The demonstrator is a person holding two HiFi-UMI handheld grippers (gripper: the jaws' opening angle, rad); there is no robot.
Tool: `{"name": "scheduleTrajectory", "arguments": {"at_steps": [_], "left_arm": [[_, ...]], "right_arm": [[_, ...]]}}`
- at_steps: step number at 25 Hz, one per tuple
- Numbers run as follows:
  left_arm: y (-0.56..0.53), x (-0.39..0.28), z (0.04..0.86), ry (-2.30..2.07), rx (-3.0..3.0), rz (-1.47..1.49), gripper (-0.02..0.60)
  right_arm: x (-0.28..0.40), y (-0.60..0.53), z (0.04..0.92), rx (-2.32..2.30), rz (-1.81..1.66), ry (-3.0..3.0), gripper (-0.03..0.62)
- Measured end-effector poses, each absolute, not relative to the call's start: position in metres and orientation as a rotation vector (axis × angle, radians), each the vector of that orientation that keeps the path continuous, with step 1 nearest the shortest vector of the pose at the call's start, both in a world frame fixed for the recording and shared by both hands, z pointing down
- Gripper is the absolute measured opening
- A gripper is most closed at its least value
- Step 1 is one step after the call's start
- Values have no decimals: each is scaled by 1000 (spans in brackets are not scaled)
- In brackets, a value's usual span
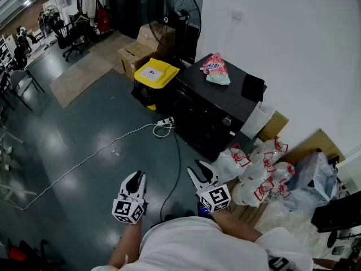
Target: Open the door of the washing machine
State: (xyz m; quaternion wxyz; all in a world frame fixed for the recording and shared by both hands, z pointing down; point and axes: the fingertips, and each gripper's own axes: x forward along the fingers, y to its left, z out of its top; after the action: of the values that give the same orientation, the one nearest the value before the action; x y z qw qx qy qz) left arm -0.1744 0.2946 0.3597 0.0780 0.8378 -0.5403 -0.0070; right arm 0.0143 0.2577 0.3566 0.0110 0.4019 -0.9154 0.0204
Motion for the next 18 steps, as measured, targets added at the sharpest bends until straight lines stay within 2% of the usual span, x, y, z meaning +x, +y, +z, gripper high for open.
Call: {"name": "scheduleTrajectory", "arguments": {"at_steps": [11,14,18], "left_arm": [[312,-141,361,-1582,2520,-53,83],[314,-133,358,-1577,2535,-59,83],[311,-121,357,-1572,2540,-66,83]], "right_arm": [[61,281,354,1300,43,-2834,146],[71,282,354,1323,55,-2846,180],[83,279,353,1326,69,-2863,179]]}}
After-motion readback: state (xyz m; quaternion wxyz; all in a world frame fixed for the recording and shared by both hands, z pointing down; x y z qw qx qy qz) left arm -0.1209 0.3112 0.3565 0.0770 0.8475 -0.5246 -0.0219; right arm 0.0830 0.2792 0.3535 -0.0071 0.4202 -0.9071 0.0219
